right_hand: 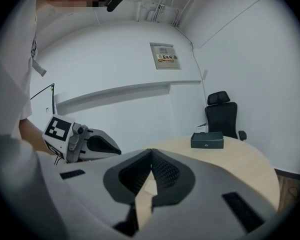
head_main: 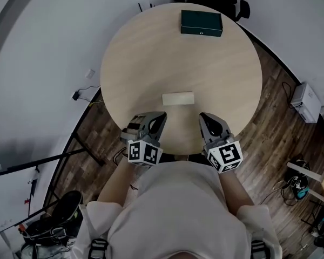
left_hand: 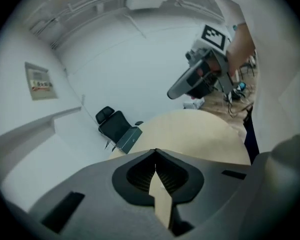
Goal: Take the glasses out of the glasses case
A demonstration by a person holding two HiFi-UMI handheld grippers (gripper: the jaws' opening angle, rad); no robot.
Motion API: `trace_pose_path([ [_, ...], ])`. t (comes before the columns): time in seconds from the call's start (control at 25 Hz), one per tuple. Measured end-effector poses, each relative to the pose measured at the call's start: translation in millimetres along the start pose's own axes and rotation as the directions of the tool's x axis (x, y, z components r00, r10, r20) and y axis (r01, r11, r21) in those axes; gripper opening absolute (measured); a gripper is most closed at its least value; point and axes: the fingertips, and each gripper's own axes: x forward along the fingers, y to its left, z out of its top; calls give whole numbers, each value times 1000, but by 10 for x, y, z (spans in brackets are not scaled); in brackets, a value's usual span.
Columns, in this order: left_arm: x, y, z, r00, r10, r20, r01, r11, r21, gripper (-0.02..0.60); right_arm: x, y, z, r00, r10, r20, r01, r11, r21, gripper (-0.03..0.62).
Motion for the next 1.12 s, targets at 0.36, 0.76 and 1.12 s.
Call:
trace_pose_path([
  [0.36,488,-398,-382,949,-110,-295,202,931,304,9,-16,-78,-113,1000,9,-26,-8,1000,27,12],
  [0.76,1044,-748,-791,914,-171,-368,296,902,314,9,51,-107,-213,998,-3,-56,6,999,53,12],
  [1.12,1360,-813,-1242,874,-123,-470,301,897,325,9,121,-167,-292,996,-5,-88,12,997,73,12],
])
